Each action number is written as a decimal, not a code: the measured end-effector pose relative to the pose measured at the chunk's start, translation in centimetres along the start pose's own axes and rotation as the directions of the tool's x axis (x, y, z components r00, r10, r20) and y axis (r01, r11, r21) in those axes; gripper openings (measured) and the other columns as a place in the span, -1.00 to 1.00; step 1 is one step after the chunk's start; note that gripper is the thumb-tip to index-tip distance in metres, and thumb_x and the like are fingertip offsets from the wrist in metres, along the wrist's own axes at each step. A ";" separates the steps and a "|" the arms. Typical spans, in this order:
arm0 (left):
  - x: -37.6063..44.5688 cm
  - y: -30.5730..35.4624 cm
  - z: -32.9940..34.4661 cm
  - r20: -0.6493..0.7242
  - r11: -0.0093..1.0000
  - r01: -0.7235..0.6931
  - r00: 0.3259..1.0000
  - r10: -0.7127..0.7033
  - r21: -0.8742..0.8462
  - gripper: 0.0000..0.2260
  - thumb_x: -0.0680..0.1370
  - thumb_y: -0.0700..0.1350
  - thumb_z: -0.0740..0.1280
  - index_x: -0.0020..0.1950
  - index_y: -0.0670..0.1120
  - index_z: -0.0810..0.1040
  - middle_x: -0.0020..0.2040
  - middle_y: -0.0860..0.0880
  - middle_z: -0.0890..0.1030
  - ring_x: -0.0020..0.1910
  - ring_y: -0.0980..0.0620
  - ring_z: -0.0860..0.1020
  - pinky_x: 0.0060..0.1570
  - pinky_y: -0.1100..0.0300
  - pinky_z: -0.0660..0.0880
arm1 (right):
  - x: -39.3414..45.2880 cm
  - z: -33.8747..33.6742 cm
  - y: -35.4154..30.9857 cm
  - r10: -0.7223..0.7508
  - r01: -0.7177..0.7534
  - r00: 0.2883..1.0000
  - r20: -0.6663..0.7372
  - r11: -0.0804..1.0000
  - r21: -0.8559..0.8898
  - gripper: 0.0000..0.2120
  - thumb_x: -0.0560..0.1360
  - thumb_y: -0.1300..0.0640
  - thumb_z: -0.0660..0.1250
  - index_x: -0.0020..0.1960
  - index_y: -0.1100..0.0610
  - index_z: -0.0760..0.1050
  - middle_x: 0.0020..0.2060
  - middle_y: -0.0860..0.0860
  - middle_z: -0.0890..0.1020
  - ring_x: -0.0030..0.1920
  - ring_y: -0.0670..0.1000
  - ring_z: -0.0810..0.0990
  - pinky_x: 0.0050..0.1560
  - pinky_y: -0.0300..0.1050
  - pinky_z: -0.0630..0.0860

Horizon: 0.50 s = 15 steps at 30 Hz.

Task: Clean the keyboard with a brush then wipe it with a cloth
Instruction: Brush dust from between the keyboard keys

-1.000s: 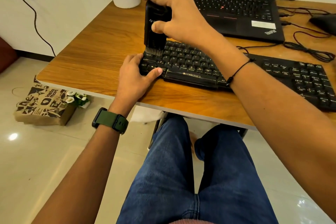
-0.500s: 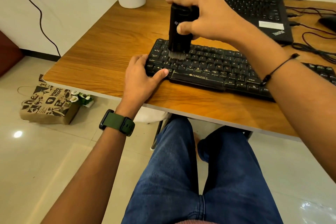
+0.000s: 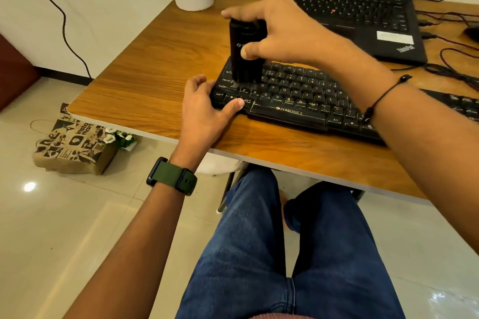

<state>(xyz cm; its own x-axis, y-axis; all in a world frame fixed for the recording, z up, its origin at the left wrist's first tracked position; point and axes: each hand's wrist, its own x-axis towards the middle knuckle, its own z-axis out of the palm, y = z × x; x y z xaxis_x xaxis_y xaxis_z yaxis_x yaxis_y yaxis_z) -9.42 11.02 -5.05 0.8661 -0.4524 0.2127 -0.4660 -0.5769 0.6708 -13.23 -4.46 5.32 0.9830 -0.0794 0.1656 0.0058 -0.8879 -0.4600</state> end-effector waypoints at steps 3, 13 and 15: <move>-0.1 0.0 0.0 -0.006 1.000 -0.005 1.000 0.005 0.004 -0.41 0.44 0.08 0.39 0.37 -0.17 0.37 0.41 -0.08 0.27 0.38 0.02 0.26 0.13 0.41 0.15 | -0.3 -1.0 -0.2 0.013 -0.010 0.999 -0.041 0.997 0.078 -0.41 0.45 0.22 0.35 0.44 0.02 0.28 0.28 -0.01 0.46 0.17 -0.05 0.44 -0.09 -0.26 0.58; 0.0 0.0 0.0 -0.011 1.000 0.004 1.000 -0.004 0.001 -0.38 0.44 0.10 0.39 0.40 -0.17 0.34 0.42 -0.07 0.26 0.39 0.03 0.25 0.15 0.41 0.16 | 2.3 1.4 -2.4 -0.052 0.053 0.999 0.017 0.995 -0.079 -0.42 0.45 0.19 0.34 0.44 0.07 0.27 0.35 0.04 0.44 0.34 0.02 0.37 0.29 -0.18 0.31; 0.0 -0.1 -0.1 -0.011 1.000 0.001 1.000 -0.001 -0.001 -0.39 0.44 0.09 0.39 0.38 -0.18 0.36 0.41 -0.08 0.26 0.39 0.03 0.25 0.14 0.43 0.14 | 1.4 0.8 -1.6 -0.028 0.030 0.999 0.020 0.997 -0.072 -0.42 0.44 0.20 0.35 0.43 0.05 0.29 0.34 0.04 0.44 0.30 -0.01 0.38 0.21 -0.23 0.30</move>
<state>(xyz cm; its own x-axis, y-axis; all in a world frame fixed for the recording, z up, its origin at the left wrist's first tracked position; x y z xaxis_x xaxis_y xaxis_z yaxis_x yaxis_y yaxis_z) -9.42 11.12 -5.07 0.8683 -0.4447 0.2198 -0.4653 -0.5768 0.6714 -11.75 -2.77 5.63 0.9860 -0.0451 0.1608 0.0217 -0.9203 -0.3906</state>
